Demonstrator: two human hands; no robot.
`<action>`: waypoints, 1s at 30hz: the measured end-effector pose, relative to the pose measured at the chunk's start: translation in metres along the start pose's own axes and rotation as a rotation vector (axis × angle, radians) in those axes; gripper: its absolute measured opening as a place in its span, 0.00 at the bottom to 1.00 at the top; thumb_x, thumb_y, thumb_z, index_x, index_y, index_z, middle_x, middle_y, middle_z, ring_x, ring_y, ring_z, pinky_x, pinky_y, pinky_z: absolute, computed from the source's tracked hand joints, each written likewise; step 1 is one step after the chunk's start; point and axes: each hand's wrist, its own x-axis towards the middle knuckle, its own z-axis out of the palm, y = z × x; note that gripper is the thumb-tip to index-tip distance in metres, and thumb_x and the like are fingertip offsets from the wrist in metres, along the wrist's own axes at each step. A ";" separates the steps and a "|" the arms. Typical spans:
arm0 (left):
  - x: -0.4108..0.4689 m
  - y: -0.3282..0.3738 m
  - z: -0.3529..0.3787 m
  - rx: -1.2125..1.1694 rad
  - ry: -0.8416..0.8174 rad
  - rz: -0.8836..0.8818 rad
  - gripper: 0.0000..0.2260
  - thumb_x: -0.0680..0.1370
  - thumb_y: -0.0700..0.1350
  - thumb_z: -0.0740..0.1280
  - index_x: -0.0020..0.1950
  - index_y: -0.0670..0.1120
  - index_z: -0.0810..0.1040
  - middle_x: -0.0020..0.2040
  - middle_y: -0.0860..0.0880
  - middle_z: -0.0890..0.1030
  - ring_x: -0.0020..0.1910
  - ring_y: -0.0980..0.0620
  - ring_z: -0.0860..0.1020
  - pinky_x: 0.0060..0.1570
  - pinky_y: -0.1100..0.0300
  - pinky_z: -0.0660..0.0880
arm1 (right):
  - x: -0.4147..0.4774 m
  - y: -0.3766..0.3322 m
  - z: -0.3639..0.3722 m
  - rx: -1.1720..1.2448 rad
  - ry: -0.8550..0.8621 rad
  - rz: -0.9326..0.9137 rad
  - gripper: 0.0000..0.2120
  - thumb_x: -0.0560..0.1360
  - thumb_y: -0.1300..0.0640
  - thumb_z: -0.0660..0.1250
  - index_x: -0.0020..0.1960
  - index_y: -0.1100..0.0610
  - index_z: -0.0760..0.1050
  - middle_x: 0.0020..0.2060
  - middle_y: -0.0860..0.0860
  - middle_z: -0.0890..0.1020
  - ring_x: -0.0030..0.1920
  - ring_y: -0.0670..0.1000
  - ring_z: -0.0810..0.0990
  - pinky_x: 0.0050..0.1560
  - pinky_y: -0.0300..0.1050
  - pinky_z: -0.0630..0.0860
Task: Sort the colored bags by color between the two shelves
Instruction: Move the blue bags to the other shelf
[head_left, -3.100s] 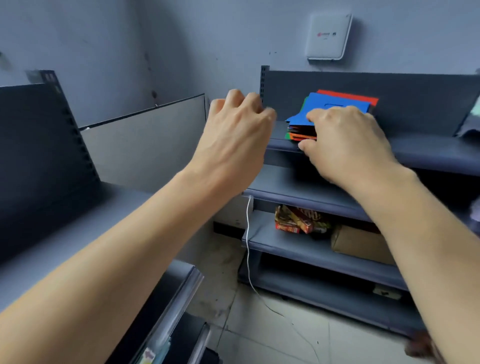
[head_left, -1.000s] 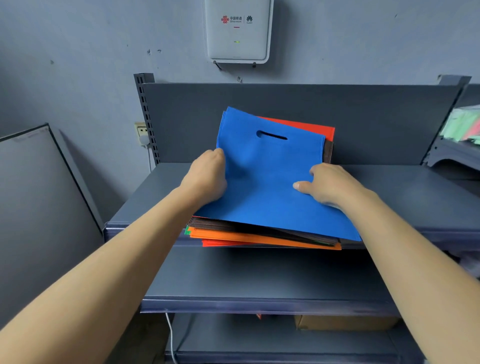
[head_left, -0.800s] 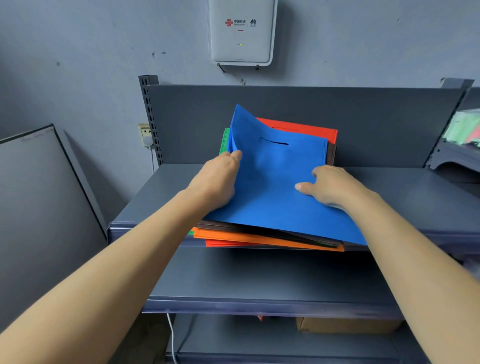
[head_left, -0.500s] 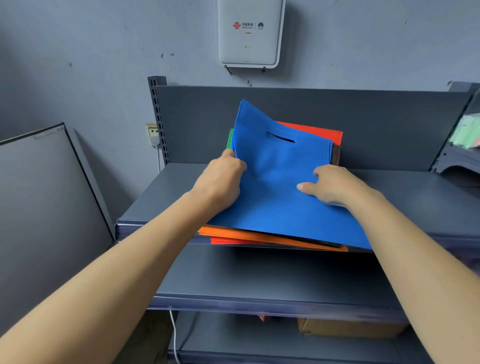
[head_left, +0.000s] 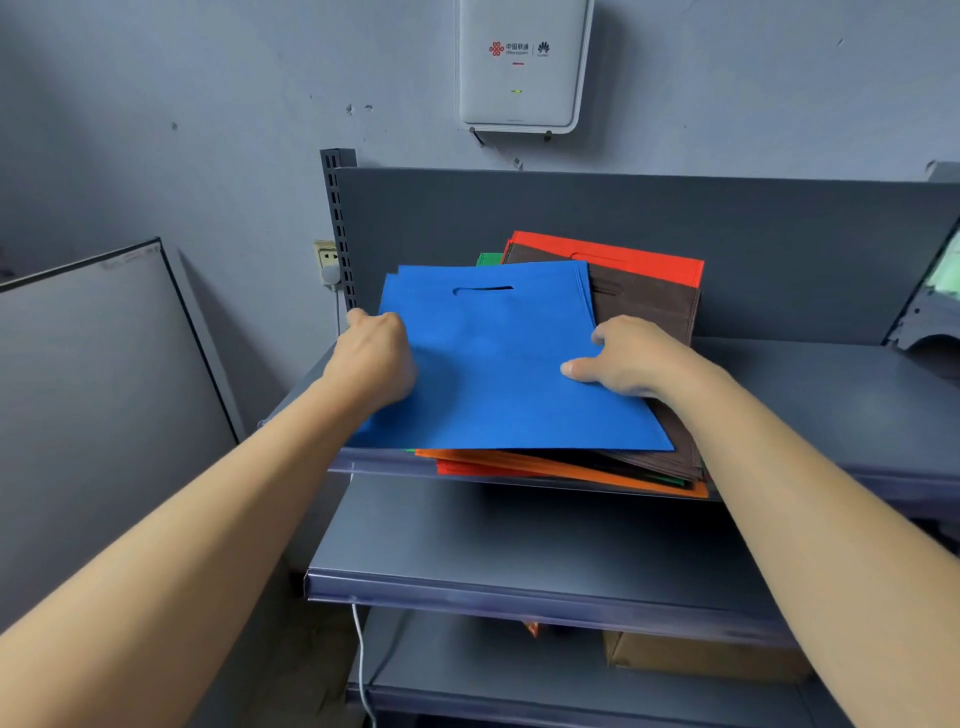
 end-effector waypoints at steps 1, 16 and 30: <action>0.000 0.000 0.000 -0.005 -0.014 -0.005 0.08 0.77 0.34 0.57 0.54 0.41 0.71 0.57 0.37 0.69 0.34 0.46 0.66 0.43 0.55 0.66 | 0.000 -0.002 0.000 0.022 0.008 0.013 0.22 0.75 0.46 0.66 0.61 0.61 0.71 0.60 0.56 0.74 0.57 0.55 0.76 0.52 0.46 0.72; 0.000 -0.006 0.000 -0.063 0.032 0.064 0.17 0.77 0.34 0.57 0.66 0.40 0.66 0.61 0.38 0.68 0.46 0.42 0.70 0.47 0.50 0.71 | -0.002 -0.013 -0.007 0.268 0.141 0.063 0.21 0.74 0.62 0.69 0.65 0.66 0.69 0.63 0.59 0.73 0.60 0.59 0.74 0.59 0.50 0.71; -0.043 -0.060 -0.053 -0.203 0.358 -0.083 0.19 0.76 0.34 0.57 0.65 0.43 0.73 0.62 0.42 0.72 0.56 0.40 0.74 0.48 0.56 0.72 | -0.016 -0.116 0.016 0.130 0.277 -0.466 0.20 0.73 0.68 0.59 0.64 0.66 0.70 0.60 0.59 0.71 0.60 0.61 0.72 0.61 0.52 0.69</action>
